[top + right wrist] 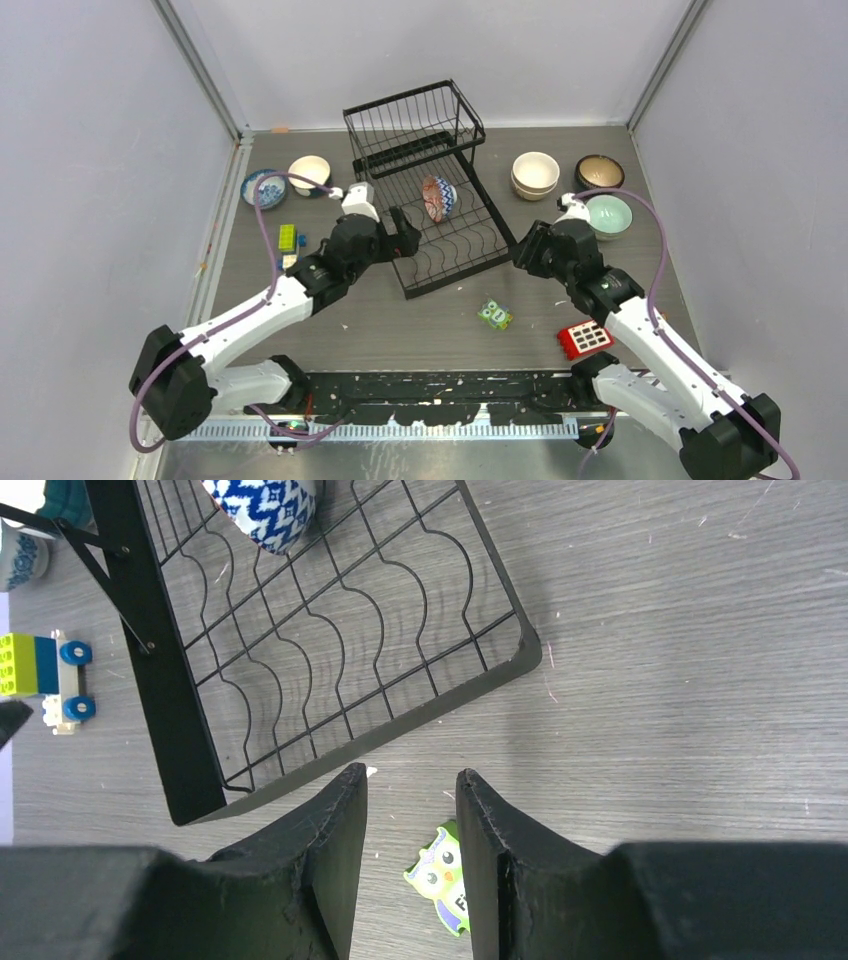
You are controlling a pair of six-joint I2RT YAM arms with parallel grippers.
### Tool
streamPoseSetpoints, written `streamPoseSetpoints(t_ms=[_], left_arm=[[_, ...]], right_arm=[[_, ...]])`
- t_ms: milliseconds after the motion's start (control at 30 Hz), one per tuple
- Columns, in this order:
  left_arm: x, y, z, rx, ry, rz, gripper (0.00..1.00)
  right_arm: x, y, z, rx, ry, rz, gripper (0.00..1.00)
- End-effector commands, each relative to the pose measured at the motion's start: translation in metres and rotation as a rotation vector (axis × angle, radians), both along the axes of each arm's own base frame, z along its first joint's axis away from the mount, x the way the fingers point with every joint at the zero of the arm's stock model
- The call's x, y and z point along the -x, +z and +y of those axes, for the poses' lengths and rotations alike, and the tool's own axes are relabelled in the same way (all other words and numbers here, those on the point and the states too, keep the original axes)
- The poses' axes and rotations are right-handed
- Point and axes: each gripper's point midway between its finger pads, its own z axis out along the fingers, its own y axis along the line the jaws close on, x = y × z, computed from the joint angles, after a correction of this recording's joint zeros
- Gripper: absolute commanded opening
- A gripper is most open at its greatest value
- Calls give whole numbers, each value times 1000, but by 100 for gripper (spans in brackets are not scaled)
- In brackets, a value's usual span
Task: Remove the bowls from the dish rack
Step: Adjust the dish rack at the center of the board.
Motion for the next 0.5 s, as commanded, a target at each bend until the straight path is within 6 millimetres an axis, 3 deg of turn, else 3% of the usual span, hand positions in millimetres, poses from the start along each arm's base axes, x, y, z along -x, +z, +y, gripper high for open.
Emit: streamPoseSetpoints(t_ms=[0, 233, 467], left_arm=[[-28, 22, -5, 179, -26, -71, 100], [-62, 15, 1, 252, -31, -116, 100], [-78, 28, -24, 312, -138, -203, 100]], right_arm=[[-5, 8, 5, -64, -16, -48, 43], [-5, 3, 2, -69, -36, -62, 43], [-17, -12, 2, -88, -99, -42, 45]])
